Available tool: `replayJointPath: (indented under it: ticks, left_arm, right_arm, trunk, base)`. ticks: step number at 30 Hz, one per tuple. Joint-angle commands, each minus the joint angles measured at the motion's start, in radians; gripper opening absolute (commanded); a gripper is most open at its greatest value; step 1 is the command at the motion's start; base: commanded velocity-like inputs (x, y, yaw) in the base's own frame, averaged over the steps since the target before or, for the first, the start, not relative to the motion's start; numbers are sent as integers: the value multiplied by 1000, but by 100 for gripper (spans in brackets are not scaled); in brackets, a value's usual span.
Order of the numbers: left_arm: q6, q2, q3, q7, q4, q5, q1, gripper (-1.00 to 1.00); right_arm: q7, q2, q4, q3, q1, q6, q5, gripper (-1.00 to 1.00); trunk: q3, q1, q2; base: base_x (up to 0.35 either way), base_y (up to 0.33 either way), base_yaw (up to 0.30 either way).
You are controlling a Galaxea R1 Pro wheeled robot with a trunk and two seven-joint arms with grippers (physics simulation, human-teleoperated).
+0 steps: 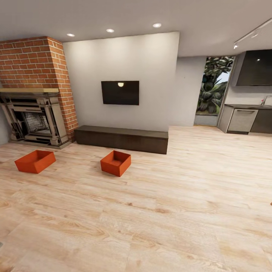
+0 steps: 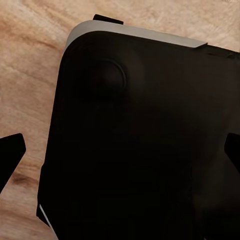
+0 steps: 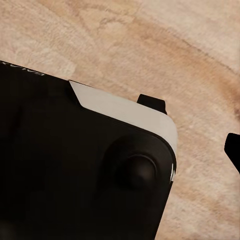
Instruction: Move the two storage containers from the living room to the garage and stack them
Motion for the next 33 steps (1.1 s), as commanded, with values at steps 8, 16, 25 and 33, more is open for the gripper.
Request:
replayJointPath:
  ticks: [8,16,25,33]
  left_arm:
    - [-3,0,2,1,0,4,0,100]
    - [-2,-1,2,1,0,4,0,100]
    - [-2,-1,2,1,0,4,0,100]
    - [-3,-3,2,1,0,4,0,100]
  right_arm:
    - [3,0,3,2,-1,-6,-1,100]
    - [3,0,3,2,-1,-6,-1,100]
    - [3,0,3,2,-1,-6,0,100]
    - [3,0,3,2,-1,-6,0,100]
  trunk:
    - [-1,0,0]
    - [-1,0,0]
    - [-1,0,0]
    - [-1,0,0]
  base:
    - [0,0,0]
    - [108,0,0]
    - [308,0,0]
    - [231,0,0]
